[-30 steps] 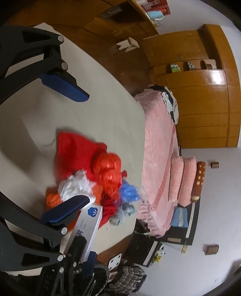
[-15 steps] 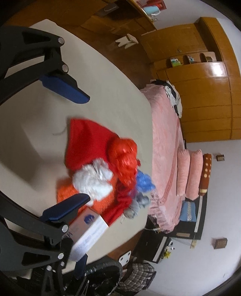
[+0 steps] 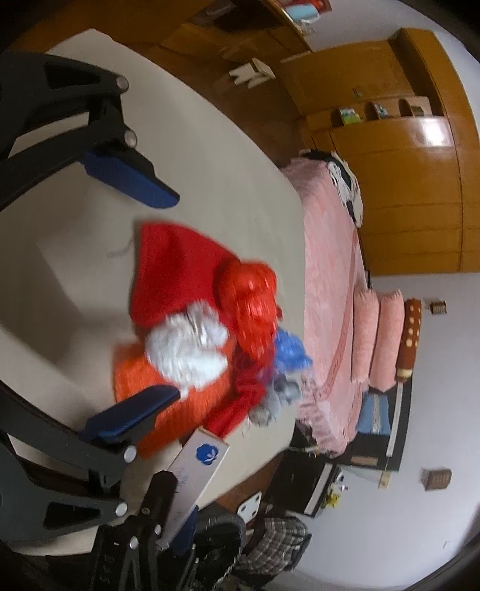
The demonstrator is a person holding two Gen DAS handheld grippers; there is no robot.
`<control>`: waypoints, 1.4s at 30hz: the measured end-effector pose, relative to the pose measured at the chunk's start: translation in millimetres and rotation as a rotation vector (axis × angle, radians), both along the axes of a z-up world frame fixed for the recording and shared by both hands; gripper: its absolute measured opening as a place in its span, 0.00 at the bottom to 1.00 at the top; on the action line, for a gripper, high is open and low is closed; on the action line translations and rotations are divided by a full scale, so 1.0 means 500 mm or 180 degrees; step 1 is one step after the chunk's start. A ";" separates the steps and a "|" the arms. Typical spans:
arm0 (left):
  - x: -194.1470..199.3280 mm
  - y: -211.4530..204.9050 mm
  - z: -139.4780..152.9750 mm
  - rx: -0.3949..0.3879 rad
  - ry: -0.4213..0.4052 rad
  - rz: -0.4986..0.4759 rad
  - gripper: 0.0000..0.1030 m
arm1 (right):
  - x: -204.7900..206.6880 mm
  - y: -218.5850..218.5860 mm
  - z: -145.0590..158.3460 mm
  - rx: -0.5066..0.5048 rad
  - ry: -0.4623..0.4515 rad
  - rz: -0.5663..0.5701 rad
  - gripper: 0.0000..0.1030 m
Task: Collect trash
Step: 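Carry the box to the bin with the right tool while the left tool grasps white tissue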
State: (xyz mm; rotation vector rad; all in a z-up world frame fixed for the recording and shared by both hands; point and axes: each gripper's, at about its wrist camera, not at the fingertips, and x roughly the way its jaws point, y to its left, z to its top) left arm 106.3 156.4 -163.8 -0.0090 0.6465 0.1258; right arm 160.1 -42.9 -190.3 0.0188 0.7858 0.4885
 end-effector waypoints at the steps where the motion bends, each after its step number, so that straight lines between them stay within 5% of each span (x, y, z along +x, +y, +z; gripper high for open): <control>1: 0.003 -0.008 0.001 -0.0017 -0.0004 -0.0067 0.76 | -0.003 -0.008 0.009 0.0023 -0.0020 -0.0019 0.60; 6: 0.033 -0.049 -0.012 -0.0016 0.0013 -0.0293 0.65 | -0.009 -0.049 0.041 0.0046 -0.0108 -0.0169 0.59; 14: 0.075 -0.085 -0.050 0.0172 0.0217 -0.0355 0.24 | -0.009 -0.078 0.047 0.0011 -0.0133 -0.0270 0.59; 17: 0.065 -0.081 -0.040 0.0202 0.0137 -0.0326 0.16 | -0.011 -0.081 0.049 0.0037 -0.0135 -0.0273 0.59; 28: 0.011 -0.129 0.070 0.0042 -0.0205 -0.0543 0.14 | -0.047 -0.127 0.105 0.0099 -0.0416 -0.0402 0.59; 42: 0.023 -0.401 0.106 -0.0339 -0.0261 -0.1585 0.15 | -0.090 -0.401 0.141 -0.0171 -0.0542 -0.1404 0.60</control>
